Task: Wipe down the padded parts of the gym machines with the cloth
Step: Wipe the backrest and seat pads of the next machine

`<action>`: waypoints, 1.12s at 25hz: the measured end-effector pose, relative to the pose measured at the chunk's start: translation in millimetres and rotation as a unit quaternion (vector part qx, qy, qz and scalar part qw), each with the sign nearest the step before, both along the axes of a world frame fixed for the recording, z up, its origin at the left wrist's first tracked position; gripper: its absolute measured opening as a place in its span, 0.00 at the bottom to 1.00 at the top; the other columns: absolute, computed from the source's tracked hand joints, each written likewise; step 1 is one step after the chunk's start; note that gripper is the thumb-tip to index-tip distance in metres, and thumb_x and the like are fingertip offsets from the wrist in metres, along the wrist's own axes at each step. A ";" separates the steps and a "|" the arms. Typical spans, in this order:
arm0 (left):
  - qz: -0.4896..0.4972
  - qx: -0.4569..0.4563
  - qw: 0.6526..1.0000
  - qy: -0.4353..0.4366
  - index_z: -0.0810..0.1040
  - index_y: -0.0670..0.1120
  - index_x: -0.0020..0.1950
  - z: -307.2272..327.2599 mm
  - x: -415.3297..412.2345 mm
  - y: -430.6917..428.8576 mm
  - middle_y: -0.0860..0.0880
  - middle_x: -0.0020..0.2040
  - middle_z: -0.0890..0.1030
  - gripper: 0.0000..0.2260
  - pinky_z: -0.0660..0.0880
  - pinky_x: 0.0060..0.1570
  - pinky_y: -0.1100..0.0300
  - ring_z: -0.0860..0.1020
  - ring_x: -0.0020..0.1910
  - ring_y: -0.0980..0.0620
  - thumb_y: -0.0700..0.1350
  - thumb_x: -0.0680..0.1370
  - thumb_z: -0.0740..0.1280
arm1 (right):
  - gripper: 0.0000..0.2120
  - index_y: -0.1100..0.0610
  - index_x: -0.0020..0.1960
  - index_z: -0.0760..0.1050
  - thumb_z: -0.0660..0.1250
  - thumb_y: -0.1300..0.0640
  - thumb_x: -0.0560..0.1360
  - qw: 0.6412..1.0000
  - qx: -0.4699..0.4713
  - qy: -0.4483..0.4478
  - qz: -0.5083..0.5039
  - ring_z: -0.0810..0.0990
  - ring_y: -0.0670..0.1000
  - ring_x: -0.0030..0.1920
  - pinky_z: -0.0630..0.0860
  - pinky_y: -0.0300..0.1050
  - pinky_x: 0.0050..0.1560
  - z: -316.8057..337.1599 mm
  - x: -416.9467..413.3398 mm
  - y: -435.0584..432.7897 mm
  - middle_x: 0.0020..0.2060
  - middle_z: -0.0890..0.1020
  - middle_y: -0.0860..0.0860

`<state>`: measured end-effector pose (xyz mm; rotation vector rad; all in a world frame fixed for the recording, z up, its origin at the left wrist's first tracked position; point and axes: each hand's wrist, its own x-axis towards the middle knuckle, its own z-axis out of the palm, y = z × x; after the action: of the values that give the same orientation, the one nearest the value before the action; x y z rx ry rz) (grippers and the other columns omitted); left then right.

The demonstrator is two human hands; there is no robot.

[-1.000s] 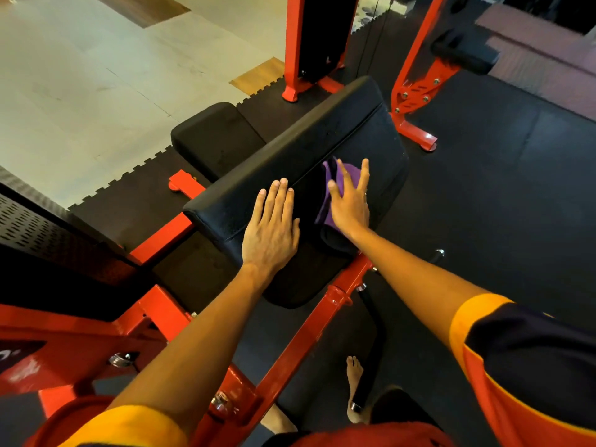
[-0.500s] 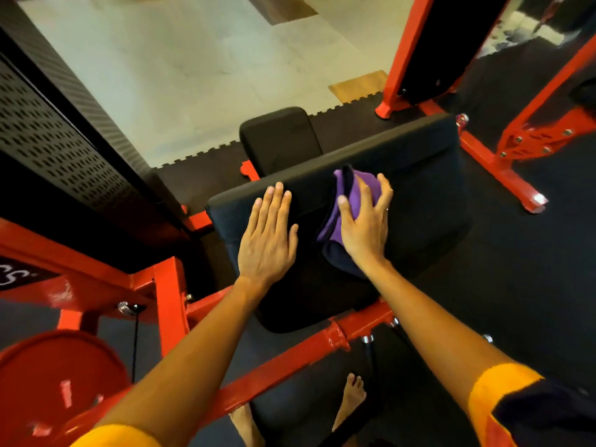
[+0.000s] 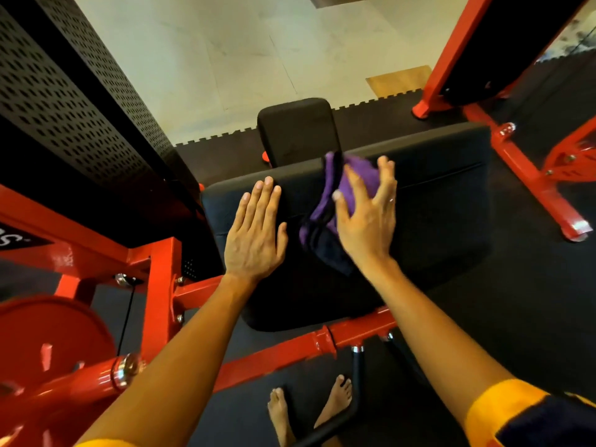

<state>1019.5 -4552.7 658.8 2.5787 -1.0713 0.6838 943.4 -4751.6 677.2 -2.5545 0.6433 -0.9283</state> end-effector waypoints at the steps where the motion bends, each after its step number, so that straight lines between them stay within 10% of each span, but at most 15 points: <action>1: -0.002 -0.002 1.000 -0.001 0.60 0.38 0.81 1.0 1.0 0.1 0.40 0.81 0.59 0.27 0.54 0.80 0.46 0.55 0.82 0.44 0.49 0.84 0.56 | 0.21 0.51 0.74 0.73 0.63 0.49 0.83 0.998 0.048 -0.011 -0.033 0.61 0.63 0.79 0.68 0.62 0.73 6.2 10.7 2.8 0.78 0.62 0.61; 9: 0.002 -0.018 1.000 0.005 0.59 0.37 0.81 -1.3 -0.9 2.9 0.40 0.81 0.59 0.26 0.53 0.80 0.47 0.55 0.82 0.44 0.46 0.84 0.56 | 0.25 0.52 0.77 0.70 0.64 0.55 0.81 0.986 -0.095 0.033 0.136 0.58 0.61 0.81 0.61 0.59 0.78 0.8 6.1 47.0 0.78 0.66 0.57; 16: -0.007 -0.017 1.000 0.016 0.57 0.38 0.81 -3.1 1.5 3.1 0.40 0.82 0.56 0.27 0.53 0.80 0.46 0.53 0.82 0.45 0.49 0.85 0.53 | 0.24 0.51 0.76 0.70 0.64 0.55 0.80 0.982 0.106 -0.045 -0.146 0.60 0.63 0.80 0.67 0.62 0.74 13.8 34.9 47.7 0.78 0.65 0.60; 23: -0.015 -0.017 1.000 0.015 0.57 0.37 0.81 -3.7 2.2 2.0 0.39 0.82 0.56 0.27 0.52 0.80 0.46 0.53 0.82 0.44 0.48 0.85 0.56 | 0.25 0.49 0.76 0.71 0.67 0.55 0.79 0.993 -0.057 0.029 0.097 0.58 0.60 0.81 0.64 0.60 0.76 -15.1 -21.9 54.4 0.79 0.64 0.57; 28: -0.003 0.018 0.999 0.030 0.51 0.40 0.83 -0.9 1.5 0.3 0.41 0.83 0.51 0.30 0.49 0.81 0.45 0.49 0.83 0.44 0.51 0.84 0.54 | 0.24 0.48 0.79 0.65 0.60 0.48 0.84 0.963 0.226 -0.018 -0.148 0.55 0.60 0.81 0.63 0.63 0.76 13.0 10.3 19.6 0.82 0.55 0.55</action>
<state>1020.9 -4552.4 658.0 2.6076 -1.0812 0.5882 953.6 -4732.0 690.2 -2.0660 1.1074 -0.7997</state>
